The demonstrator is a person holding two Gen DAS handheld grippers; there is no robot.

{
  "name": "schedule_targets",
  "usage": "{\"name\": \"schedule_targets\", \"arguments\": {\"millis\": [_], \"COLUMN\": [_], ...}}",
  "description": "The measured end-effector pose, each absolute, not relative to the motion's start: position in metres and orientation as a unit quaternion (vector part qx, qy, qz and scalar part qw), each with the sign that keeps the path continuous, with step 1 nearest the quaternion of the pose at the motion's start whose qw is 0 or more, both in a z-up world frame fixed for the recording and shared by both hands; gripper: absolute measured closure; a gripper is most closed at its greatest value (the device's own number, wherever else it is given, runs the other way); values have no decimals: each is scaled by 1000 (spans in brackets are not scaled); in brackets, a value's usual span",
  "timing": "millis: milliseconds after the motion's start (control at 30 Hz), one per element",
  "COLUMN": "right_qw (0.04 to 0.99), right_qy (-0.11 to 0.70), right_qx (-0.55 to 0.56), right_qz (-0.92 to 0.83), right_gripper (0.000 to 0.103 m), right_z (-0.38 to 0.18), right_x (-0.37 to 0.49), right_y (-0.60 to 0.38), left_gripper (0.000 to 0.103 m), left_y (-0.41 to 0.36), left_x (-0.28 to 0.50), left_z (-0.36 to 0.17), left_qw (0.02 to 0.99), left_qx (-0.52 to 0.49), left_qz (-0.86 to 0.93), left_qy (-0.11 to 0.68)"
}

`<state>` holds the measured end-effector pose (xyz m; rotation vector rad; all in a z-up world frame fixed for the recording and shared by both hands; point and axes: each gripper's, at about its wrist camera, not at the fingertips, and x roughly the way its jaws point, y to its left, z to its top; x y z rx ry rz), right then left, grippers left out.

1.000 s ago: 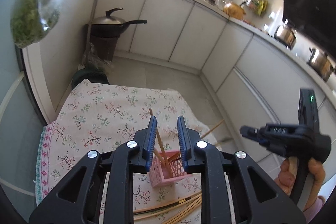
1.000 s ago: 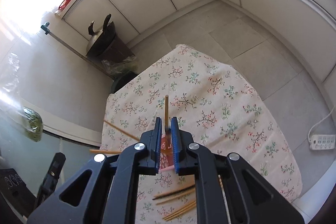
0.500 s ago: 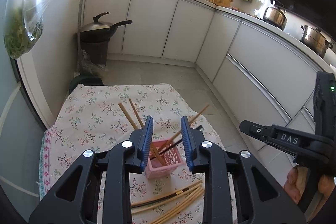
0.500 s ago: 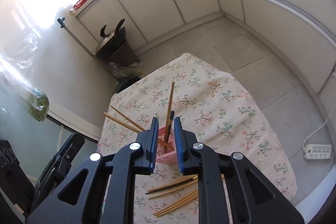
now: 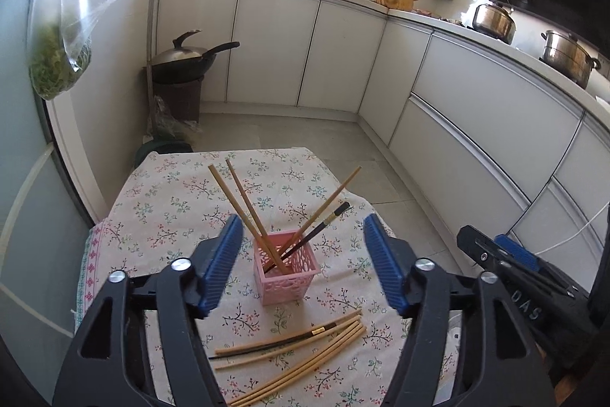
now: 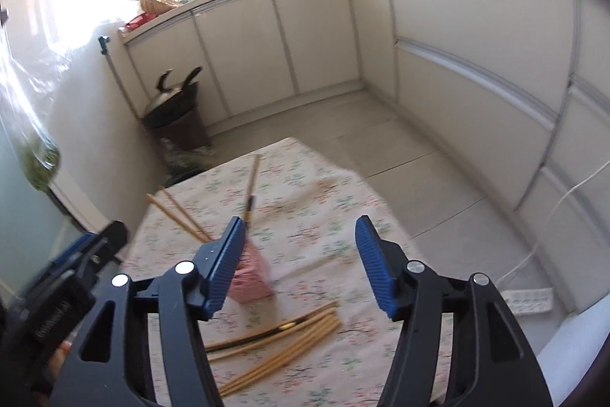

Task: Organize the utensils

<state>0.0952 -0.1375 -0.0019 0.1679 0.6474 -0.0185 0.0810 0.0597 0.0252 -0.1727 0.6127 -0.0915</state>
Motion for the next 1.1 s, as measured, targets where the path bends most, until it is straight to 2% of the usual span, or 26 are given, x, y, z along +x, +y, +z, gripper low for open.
{"name": "schedule_targets", "arguments": {"millis": [100,267,433,633,900,1100], "right_qw": [950,956,951,937,905,894], "right_qy": [303,273,277,315,386,399], "right_qx": [71,67,74,84,106,138], "right_qz": [-38,-88,-114,-128,-147,-148], "right_gripper": [34,15,7,7,7,7], "right_z": [-3,-3,-12,-40,-90,-96], "right_x": [86,71,63,56,44,38], "right_y": [-143,-153,-166,-184,-216,-236], "left_gripper": [29,18,8,7,7,7], "left_y": [54,46,39,31,6,-13], "left_x": [74,65,63,69,84,96], "left_z": [25,21,14,-2,-45,-78], "left_qw": [952,956,955,949,921,890], "left_qx": [-77,-64,-49,-25,39,67], "left_qz": [-38,-31,-26,-32,-60,-94], "left_qy": [294,286,290,313,384,441]}}
